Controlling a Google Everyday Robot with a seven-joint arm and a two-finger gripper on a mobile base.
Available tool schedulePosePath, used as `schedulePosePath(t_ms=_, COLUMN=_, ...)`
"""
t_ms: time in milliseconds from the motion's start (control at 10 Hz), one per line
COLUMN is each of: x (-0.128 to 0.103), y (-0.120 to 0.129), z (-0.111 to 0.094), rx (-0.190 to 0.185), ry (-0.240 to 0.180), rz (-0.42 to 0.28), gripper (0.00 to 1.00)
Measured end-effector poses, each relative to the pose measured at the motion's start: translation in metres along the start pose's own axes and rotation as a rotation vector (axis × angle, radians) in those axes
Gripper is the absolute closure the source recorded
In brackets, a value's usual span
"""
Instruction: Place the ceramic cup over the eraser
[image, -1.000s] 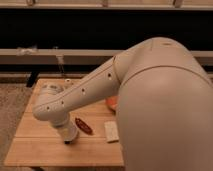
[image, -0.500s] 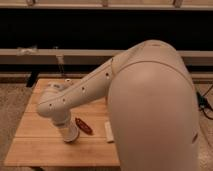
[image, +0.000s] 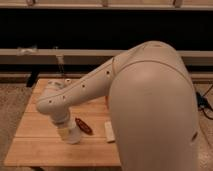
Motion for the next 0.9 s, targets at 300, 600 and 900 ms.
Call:
schedulePosePath(t_ms=300, x=-0.010, y=0.012, z=-0.016, rx=-0.015, ry=0.008, rz=0.014, gripper=0.20)
schedulePosePath(t_ms=600, x=-0.036, y=0.036, z=-0.029, rx=-0.008, ry=0.036, rz=0.035, gripper=0.20)
schedulePosePath(t_ms=900, x=-0.038, y=0.040, z=-0.032, rx=-0.004, ry=0.048, rz=0.032, gripper=0.20)
